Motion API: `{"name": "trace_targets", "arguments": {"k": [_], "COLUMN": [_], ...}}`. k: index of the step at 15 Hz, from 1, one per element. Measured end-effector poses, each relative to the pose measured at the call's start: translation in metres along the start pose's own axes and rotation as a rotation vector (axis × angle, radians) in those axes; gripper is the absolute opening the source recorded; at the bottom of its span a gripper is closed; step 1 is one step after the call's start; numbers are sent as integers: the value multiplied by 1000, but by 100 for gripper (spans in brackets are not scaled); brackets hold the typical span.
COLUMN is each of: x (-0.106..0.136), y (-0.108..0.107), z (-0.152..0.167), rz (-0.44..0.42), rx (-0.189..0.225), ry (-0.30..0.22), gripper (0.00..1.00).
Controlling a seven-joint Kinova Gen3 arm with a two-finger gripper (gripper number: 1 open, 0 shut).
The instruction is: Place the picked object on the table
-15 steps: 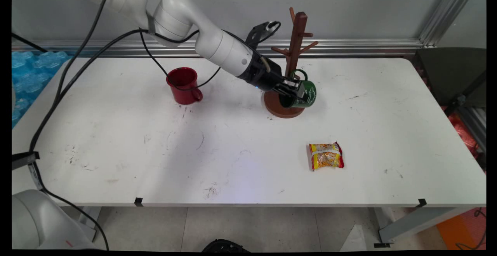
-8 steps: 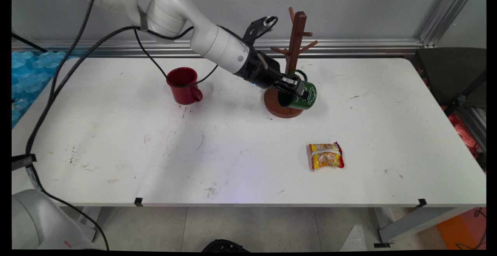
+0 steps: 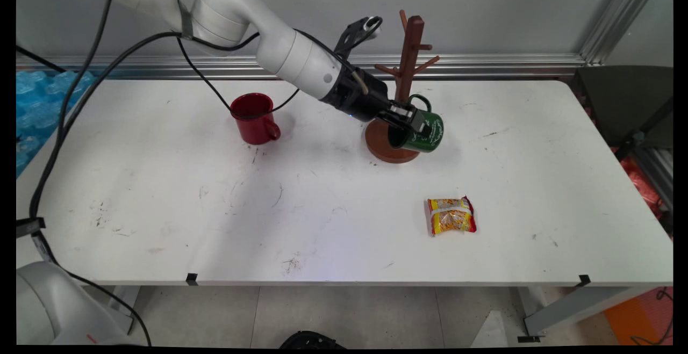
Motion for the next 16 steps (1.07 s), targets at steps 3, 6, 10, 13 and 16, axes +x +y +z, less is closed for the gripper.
{"name": "trace_targets", "arguments": {"k": [3,6,10,13,16], "x": [-2,-4,-8,-10,-14], "y": [6,12,20,25,30], "z": [-5,-11,-27,-42,-66], "rz": [16,31,66,97,145], "rx": [-14,-19,-3,18,56], "ry": [-4,-11,-33,-58,-107], "gripper": [0,0,0,0,0]}}
